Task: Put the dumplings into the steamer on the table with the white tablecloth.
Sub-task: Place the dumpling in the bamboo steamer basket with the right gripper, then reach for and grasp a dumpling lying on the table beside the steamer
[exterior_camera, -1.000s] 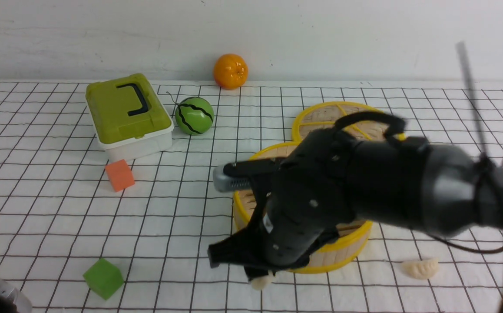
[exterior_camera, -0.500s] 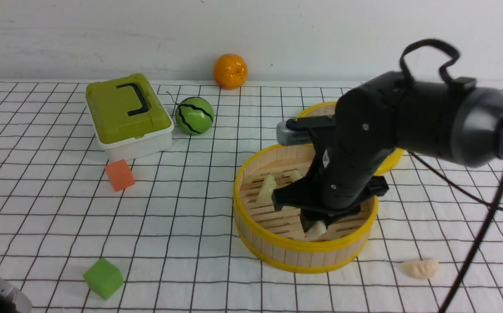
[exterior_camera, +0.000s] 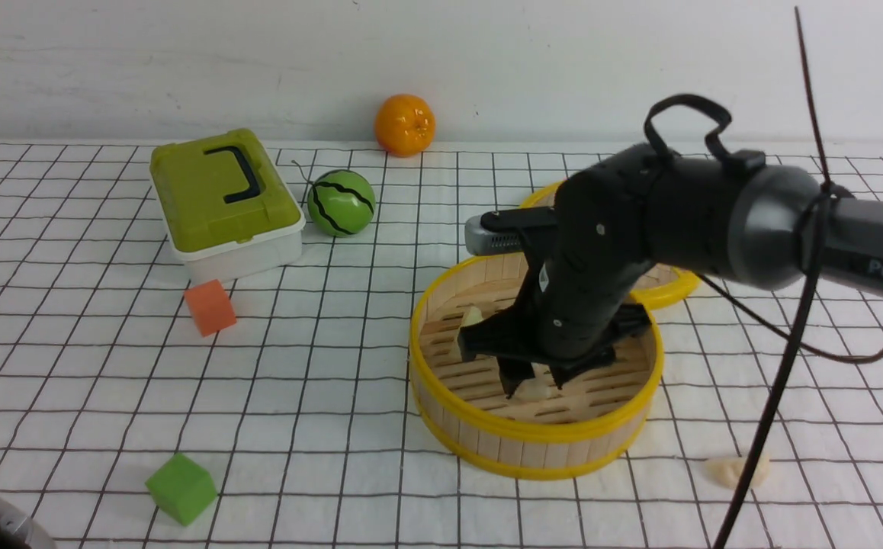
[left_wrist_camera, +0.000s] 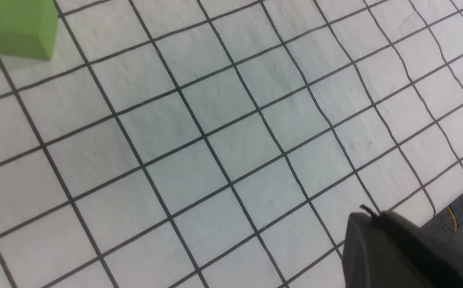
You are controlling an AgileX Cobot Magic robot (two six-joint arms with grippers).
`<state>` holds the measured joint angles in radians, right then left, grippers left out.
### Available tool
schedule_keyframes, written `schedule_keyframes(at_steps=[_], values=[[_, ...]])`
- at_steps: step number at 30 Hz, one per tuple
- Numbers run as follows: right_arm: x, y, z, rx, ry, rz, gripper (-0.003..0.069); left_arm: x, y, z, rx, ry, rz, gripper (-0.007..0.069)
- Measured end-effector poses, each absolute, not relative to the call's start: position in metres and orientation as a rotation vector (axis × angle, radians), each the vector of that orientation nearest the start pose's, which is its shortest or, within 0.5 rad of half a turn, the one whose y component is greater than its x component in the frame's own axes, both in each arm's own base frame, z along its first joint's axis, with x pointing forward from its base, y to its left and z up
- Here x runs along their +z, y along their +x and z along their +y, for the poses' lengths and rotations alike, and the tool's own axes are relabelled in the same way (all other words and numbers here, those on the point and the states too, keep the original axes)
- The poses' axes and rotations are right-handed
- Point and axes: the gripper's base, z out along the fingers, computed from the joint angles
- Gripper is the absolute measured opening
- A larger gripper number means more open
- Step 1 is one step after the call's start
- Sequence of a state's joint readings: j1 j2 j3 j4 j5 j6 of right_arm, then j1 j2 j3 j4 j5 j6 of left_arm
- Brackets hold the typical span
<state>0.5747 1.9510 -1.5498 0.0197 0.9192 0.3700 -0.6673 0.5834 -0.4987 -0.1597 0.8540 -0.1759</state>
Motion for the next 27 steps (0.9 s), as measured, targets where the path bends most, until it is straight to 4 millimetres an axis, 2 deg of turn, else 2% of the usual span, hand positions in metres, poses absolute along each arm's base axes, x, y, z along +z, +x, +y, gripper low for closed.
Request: schedule_keyframes(at_steps=[5, 7, 9, 12, 15, 16, 18, 19, 20, 23, 27], values=[[0.275, 0.327, 0.211, 0.168, -0.446, 2.842, 0.0484, 0.265, 0.069, -0.067, -0.550, 0.540, 2.436, 0.0026], [0.293, 0.315, 0.198, 0.114, -0.474, 2.835, 0.0484, 0.265, 0.069, -0.067, -0.541, 0.543, 2.434, 0.0027], [0.299, 0.301, 0.181, 0.079, -0.455, 2.837, 0.0478, 0.265, 0.069, -0.067, -0.533, 0.546, 2.432, 0.0029], [0.292, 0.290, 0.163, 0.065, -0.382, 2.866, 0.0468, 0.265, 0.069, -0.067, -0.533, 0.546, 2.432, 0.0029], [0.258, 0.275, 0.122, 0.043, -0.151, 2.923, 0.0451, 0.265, 0.070, -0.066, -0.529, 0.548, 2.432, 0.0030], [0.258, 0.276, 0.120, 0.046, -0.142, 2.917, 0.0450, 0.265, 0.070, -0.066, -0.529, 0.548, 2.432, 0.0030], [0.232, 0.274, 0.093, 0.066, 0.081, 2.921, 0.0447, 0.265, 0.069, -0.066, -0.528, 0.548, 2.433, 0.0031], [0.231, 0.273, 0.091, 0.065, 0.099, 2.927, 0.0447, 0.265, 0.069, -0.066, -0.528, 0.548, 2.433, 0.0032], [0.222, 0.275, 0.080, 0.098, 0.219, 2.911, 0.0447, 0.265, 0.069, -0.066, -0.528, 0.548, 2.433, 0.0034], [0.210, 0.283, 0.066, 0.195, 0.417, 2.859, 0.0447, 0.265, 0.070, -0.066, -0.529, 0.548, 2.432, 0.0038], [0.204, 0.296, 0.064, 0.312, 0.554, 2.766, 0.0447, 0.265, 0.070, -0.066, -0.529, 0.548, 2.432, 0.0039]])
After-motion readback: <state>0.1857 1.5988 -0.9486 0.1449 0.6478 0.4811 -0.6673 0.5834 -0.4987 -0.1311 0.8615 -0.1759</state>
